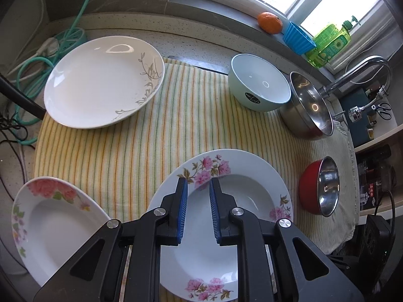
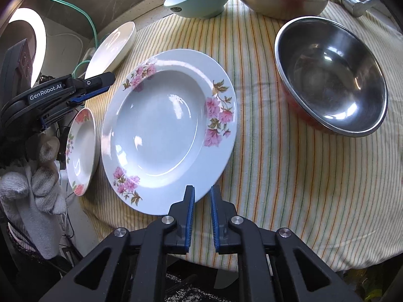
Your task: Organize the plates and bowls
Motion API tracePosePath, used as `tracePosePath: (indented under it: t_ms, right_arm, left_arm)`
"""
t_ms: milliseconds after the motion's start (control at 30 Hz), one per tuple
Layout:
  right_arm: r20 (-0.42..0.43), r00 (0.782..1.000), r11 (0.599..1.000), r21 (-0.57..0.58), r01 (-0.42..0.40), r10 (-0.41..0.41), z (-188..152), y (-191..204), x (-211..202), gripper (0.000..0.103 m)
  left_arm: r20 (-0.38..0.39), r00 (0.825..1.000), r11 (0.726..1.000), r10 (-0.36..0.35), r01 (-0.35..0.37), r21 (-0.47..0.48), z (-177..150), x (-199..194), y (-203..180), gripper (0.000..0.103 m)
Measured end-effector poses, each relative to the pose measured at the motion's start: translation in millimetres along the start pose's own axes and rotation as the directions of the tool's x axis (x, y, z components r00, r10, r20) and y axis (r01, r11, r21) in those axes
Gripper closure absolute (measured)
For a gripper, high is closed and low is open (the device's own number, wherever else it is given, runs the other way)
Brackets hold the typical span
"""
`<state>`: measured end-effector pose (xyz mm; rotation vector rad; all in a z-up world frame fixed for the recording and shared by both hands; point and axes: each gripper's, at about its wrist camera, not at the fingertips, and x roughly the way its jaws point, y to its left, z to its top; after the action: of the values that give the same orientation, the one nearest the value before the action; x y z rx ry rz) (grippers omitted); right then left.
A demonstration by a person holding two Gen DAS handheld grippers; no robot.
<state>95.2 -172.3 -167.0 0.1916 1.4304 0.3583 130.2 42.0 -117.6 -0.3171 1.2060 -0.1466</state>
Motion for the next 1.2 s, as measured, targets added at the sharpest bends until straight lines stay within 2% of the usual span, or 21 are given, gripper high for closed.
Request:
tracePosePath:
  t_ms: [133,333,767,1200]
  right_arm:
    - [0.016,1.000,1.000,0.010,-0.005,0.004,-9.1,-6.1,-1.1,0.092]
    - [0.055,0.998,0.997,0.073,-0.040,0.036,-16.3,-20.3,-0.4,0.090]
    - [0.115,0.985,0.968,0.200,-0.152,0.131,-16.3,-48.1,-1.6,0.089]
    - [0.113,0.978,0.957,0.213,-0.195,0.174,-11.5,-44.8,7.9,0.089]
  left_arm:
    - [-0.006,1.000,0.999,0.025,-0.025,-0.026,2.2,0.7,18.3,0.087]
    - [-0.055,0.998,0.999,0.012,-0.015,-0.049,6.5,11.7,32.2,0.087]
    - [-0.129,0.990,0.998,-0.049,0.044,-0.043,26.7,33.0,29.9,0.087]
    - [-0.155,0.986,0.998,-0.059,0.061,0.008,29.2,39.0,16.8,0.087]
